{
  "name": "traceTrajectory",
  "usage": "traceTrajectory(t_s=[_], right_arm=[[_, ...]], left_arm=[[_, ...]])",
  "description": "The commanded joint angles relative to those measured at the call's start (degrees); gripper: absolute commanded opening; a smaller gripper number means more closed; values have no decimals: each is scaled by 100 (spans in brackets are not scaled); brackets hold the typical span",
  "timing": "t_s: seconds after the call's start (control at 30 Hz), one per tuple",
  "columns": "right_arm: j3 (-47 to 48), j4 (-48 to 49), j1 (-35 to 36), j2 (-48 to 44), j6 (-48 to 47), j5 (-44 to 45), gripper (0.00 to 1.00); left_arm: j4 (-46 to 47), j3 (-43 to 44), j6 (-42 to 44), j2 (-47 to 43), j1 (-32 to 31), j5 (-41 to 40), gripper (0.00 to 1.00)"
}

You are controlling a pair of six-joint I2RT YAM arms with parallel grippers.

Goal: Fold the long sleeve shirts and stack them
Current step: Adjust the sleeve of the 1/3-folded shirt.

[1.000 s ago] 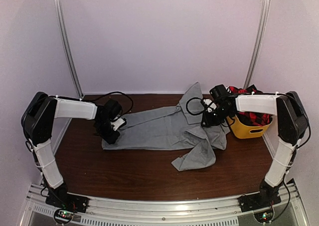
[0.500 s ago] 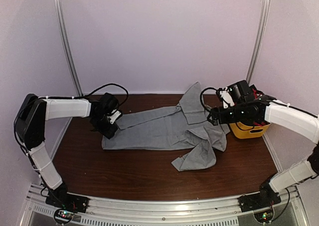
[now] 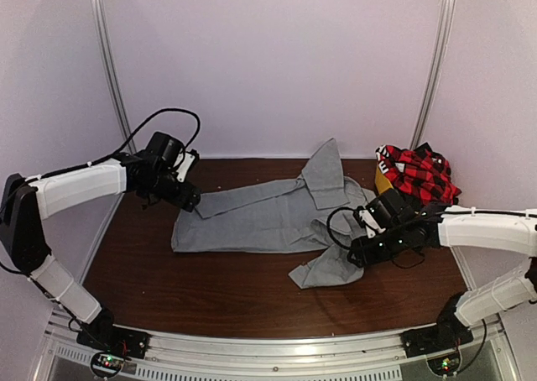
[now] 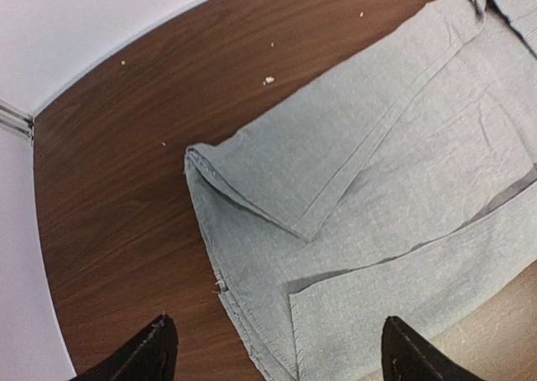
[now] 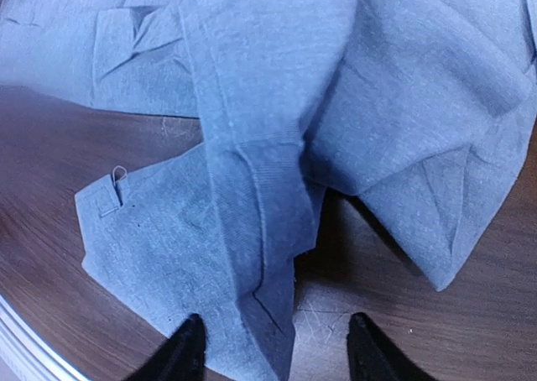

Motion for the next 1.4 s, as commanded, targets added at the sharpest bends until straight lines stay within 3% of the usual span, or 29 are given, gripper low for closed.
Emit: traceTrajectory(t_s=[0.0,0.07,0.2,0.4,0.73,0.87,1.07,1.2,1.27,1.33,1.37], right_arm=[[-38,272,81,263,86,180,47],[91,176,86,395,-7,219,34],[829,-578,88,511,-231,865,0],[2746,-2014,76,880,-578,2492,0],[5163,-2793,-82,3083,-1145,4020,0],[5772,-2744,-186,3971,-1306,4168,11],[6200,-2684,-256,4793,-1328,4230,41],[5542,-2308,-265,4309,-1244,3893,67],[5041,-1974,-273,3873,-1195,3569,88],[4518,-1668,-275,3427,-1120,3250,99],[4232,-1445,-280,3140,-1078,3093,100]], left_arm=[[751,-278,-360,-480,46,481,92],[1070,-444,-471,-655,46,797,97],[1732,-877,-792,-1019,46,1383,98],[1971,-954,-967,-1114,46,1630,98],[1913,-992,-936,-1072,46,1481,98],[2054,-1139,-1064,-980,46,1703,98],[2330,-1351,-1328,-851,46,1918,97],[2428,-1433,-1386,-842,46,1936,98],[2482,-1471,-1398,-831,46,1931,98],[2535,-1498,-1409,-805,46,1939,98],[2541,-1513,-1416,-785,46,1938,98]])
